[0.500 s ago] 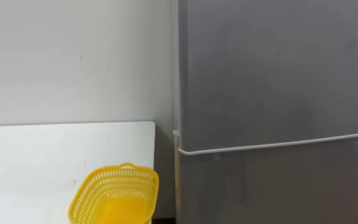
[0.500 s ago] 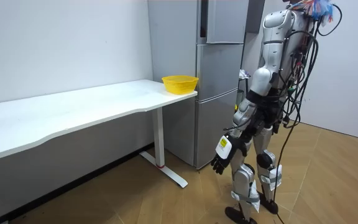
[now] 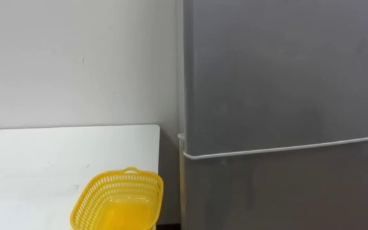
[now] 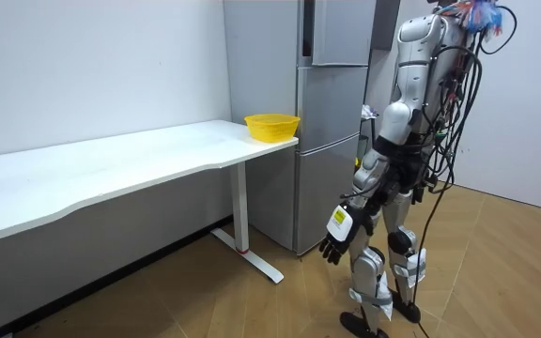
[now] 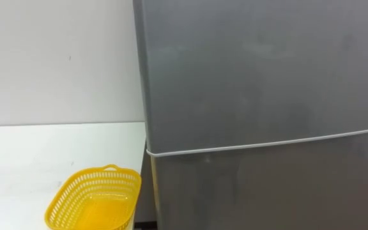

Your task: Retrieve from the upper fridge

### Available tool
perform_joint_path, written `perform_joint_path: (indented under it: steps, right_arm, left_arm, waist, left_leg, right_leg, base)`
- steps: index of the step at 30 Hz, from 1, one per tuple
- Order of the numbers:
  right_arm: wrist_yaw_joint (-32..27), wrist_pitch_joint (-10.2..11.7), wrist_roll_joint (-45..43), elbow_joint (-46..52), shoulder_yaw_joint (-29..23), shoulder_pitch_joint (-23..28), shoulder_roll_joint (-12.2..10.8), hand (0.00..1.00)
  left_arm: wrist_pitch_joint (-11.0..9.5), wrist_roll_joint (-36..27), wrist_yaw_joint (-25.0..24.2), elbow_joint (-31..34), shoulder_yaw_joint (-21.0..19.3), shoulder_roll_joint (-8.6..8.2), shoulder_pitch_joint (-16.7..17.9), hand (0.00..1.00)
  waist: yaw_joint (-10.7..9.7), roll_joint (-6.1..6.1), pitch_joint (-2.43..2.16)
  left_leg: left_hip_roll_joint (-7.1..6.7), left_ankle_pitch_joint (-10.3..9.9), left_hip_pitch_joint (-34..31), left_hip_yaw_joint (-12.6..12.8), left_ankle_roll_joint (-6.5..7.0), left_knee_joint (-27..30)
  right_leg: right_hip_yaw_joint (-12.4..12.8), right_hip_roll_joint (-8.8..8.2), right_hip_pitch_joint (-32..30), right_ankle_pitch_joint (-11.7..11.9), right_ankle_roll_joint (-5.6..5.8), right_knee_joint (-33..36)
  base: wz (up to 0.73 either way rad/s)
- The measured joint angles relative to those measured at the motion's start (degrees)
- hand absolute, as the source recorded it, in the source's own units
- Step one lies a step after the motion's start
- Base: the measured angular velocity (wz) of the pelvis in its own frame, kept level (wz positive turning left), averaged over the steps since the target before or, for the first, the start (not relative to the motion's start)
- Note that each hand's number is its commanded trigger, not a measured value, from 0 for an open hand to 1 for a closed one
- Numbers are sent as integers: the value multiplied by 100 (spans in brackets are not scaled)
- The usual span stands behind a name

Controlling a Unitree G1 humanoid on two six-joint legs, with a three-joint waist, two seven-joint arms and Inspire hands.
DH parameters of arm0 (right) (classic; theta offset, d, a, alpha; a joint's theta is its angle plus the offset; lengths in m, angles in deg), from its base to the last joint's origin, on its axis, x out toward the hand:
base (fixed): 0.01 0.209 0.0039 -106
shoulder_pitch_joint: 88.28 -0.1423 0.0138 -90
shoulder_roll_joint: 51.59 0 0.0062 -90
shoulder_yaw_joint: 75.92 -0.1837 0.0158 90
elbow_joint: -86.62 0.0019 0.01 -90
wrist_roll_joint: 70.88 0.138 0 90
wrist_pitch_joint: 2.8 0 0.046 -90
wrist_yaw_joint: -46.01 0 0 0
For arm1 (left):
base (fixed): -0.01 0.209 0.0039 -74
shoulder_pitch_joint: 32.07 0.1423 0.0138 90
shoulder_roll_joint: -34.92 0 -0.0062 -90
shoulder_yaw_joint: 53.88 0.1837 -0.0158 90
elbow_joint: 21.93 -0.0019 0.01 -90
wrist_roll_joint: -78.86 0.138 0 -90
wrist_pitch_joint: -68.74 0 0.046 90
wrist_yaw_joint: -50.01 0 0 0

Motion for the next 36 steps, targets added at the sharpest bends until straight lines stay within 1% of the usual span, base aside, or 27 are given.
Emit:
perform_joint_path:
  steps: [2, 4, 6, 7, 9, 10, 12, 13, 15, 16, 18, 19, 21, 22, 24, 25, 26, 27, 28, 29, 30, 31, 32, 33, 34, 35, 36]
  right_arm:
    - [-44, -3, 0, 0, 0, 3, 0, 0]
    - [-65, -2, -5, -1, -112, -6, -4, 0]
    - [-115, -20, 75, -2, -160, -5, -9, 0]
    - [-124, -46, 90, -2, -160, -7, -13, 0]
    - [-174, -76, 112, -57, -167, -14, -22, 0]
    - [-180, -80, 132, -73, -175, -21, -21, 0]
    - [-228, -78, 149, -96, -242, -30, -20, 0]
    - [-244, -78, 157, -95, -258, -30, -19, 0]
    - [-304, -72, 175, -94, -294, -33, -12, 0]
    - [-303, -65, 175, -97, -309, -41, -6, 0]
    - [-301, -47, 146, -93, -438, -31, 4, 0]
    - [-303, -47, 147, -94, -448, -26, 5, 0]
    - [-302, -36, 154, -94, -456, -20, 3, 0]
    - [-305, -28, 154, -95, -456, -19, 3, 0]
    - [-348, 50, 147, -99, -458, -7, 0, 0]
    - [-363, 81, 142, -97, -461, -7, 0, 0]
    - [-388, 149, 135, -87, -486, -9, 1, 0]
    - [-419, 200, 132, -47, -502, 5, 3, 0]
    - [-430, 210, 130, -18, -504, 16, 4, 0]
    - [-464, 259, 118, 27, -507, 43, 5, 0]
    - [-494, 311, 82, 28, -506, 46, 4, 0]
    - [-508, 333, 81, 38, -507, 48, 4, 0]
    - [-528, 396, 78, 43, -501, 48, 4, 0]
    - [-530, 435, 72, 42, -501, 43, 4, 0]
    - [-531, 455, 61, 42, -501, 43, 5, 0]
    - [-531, 490, 46, 42, -501, 43, 6, 0]
    - [-532, 544, 55, 41, -501, 44, 11, 0]
  left_arm:
    - [0, -3, 17, 1, -31, -12, 13, 0]
    - [-13, -196, 97, 5, -175, -46, 35, 0]
    - [-7, -829, 282, 10, -373, -59, 89, 0]
    - [-6, -979, 341, 11, -422, -59, 101, 0]
    - [-7, -1621, 634, 11, -698, -61, 125, 0]
    - [-7, -1808, 713, 10, -770, -59, 123, 0]
    - [-44, -2556, 1046, 21, -1085, -55, 93, 0]
    - [-74, -2757, 1125, 23, -1153, -55, 81, 0]
    - [-231, -3452, 1413, 41, -1324, -55, 19, 0]
    - [-271, -3651, 1483, 41, -1350, -55, -2, 0]
    - [-406, -4312, 1692, 111, -1610, -60, -77, 0]
    - [-439, -4480, 1764, 169, -1648, -59, -83, 0]
    - [-621, -5085, 2000, 505, -1838, -58, -52, 0]
    - [-670, -5210, 2055, 591, -1864, -56, -46, 0]
    - [-884, -5647, 2418, 1050, -1888, -60, -38, 0]
    - [-937, -5733, 2521, 1185, -1889, -60, -31, 0]
    - [-1054, -5839, 2706, 1441, -1908, -62, -18, 0]
    - [-1140, -5859, 2886, 1775, -1994, -90, 3, 0]
    - [-1194, -5861, 2973, 1948, -2010, -98, 16, 0]
    - [-1326, -5852, 3143, 2317, -2013, -116, 38, 0]
    - [-1476, -5832, 3308, 2591, -2013, -117, 32, 0]
    - [-1536, -5827, 3396, 2733, -2019, -120, 37, 0]
    - [-1622, -5813, 3611, 3036, -2021, -122, 39, 0]
    - [-1686, -5763, 3818, 3357, -2008, -125, 34, 0]
    - [-1732, -5739, 3916, 3518, -1998, -130, 34, 0]
    - [-1847, -5705, 4067, 3784, -1984, -130, 27, 0]
    - [-1976, -5605, 4206, 3896, -1984, -129, -16, 0]
  waist:
    - [9, 3, 2]
    - [9, 7, 1]
    - [10, 7, 1]
    - [13, 5, 0]
    - [29, 8, -3]
    - [32, 12, -5]
    - [30, 26, -4]
    - [31, 30, -2]
    - [49, 59, 1]
    - [49, 67, 2]
    - [153, 108, 2]
    - [172, 112, 3]
    - [222, 119, 4]
    - [243, 118, 4]
    - [311, 118, 4]
    - [327, 129, -3]
    - [349, 127, -2]
    - [387, 143, -8]
    - [409, 159, -17]
    - [427, 142, -7]
    - [452, 151, -14]
    - [455, 149, -13]
    - [456, 172, -28]
    - [439, 178, -31]
    - [435, 178, -31]
    - [441, 181, -33]
    - [450, 190, -35]
  left_leg:
    - [-1, -2, -3, 1, 1, -18]
    - [-2, -3, -2, 4, 2, -31]
    - [-5, -3, -3, 0, 3, -35]
    - [-6, -3, -3, 0, 2, -35]
    - [-5, -1, -3, -3, 2, -22]
    - [-5, 0, -1, -8, 1, -12]
    - [-4, -1, -10, -26, 1, 8]
    - [-4, -1, -10, -30, 1, 8]
    - [-4, -1, -10, -38, 1, 5]
    - [-3, -1, -10, -38, 1, 4]
    - [8, -1, 36, -14, 1, -44]
    - [9, -1, 49, -16, 1, -52]
    - [10, 0, 81, -22, 0, -61]
    - [9, 0, 86, -23, 1, -61]
    - [3, 1, 99, -28, 2, -56]
    - [3, 2, 101, -29, 2, -53]
    - [4, 3, 100, -29, 2, -51]
    - [7, 3, 99, -21, 1, -54]
    - [7, 3, 96, -21, 1, -56]
    - [7, 3, 89, -20, 1, -57]
    - [4, 3, 79, -33, 1, -58]
    - [4, 2, 78, -33, 1, -61]
    - [3, 2, 69, -37, 1, -58]
    - [0, 3, 51, -40, 0, -56]
    - [-2, 3, 47, -48, 0, -55]
    - [-3, 3, 47, -69, 0, -61]
    - [-5, 5, 55, -92, -2, -75]
  right_leg:
    - [11, 2, -1, 0, 0, -4]
    - [7, 2, -1, 0, 0, -13]
    - [-5, 1, 2, 0, -1, -23]
    - [-5, 0, 2, 0, -1, -22]
    - [-16, -1, -2, 0, -1, -17]
    - [-20, -1, -3, 0, -1, -15]
    - [-46, 0, 2, 0, 0, -6]
    - [-56, 0, 2, 0, 0, -4]
    - [-60, 1, 1, 2, -2, 3]
    - [-61, 1, 1, 4, -4, 6]
    - [-6, 6, 0, 6, -7, 40]
    - [-2, 6, 3, 6, -7, 53]
    - [-10, 3, 11, 6, -6, 95]
    - [-14, 1, 17, 6, -6, 96]
    - [-24, -4, 23, 7, -6, 102]
    - [-21, -4, 23, 7, -6, 104]
    - [-17, -5, 21, 8, -7, 108]
    - [6, -2, 12, 8, -8, 108]
    - [7, -2, 8, 8, -8, 107]
    - [1, -2, 1, 9, -8, 107]
    - [-16, -2, 3, 8, -8, 103]
    - [-18, -2, 2, 8, -8, 100]
    - [-21, -1, 1, 8, -8, 96]
    - [-47, -1, -3, 9, -8, 93]
    - [-63, -1, -3, 9, -8, 90]
    - [-90, -1, 0, 9, -8, 90]
    - [-113, -2, 3, 9, -8, 90]
  base:
    - [0]
    - [0]
    - [0]
    - [0]
    - [0]
    - [0]
    - [4]
    - [4]
    - [0]
    - [0]
    - [-10]
    - [-7]
    - [0]
    - [-3]
    - [0]
    - [0]
    - [-4]
    - [-4]
    - [-4]
    - [0]
    - [0]
    - [4]
    - [6]
    - [8]
    - [10]
    - [7]
    - [5]
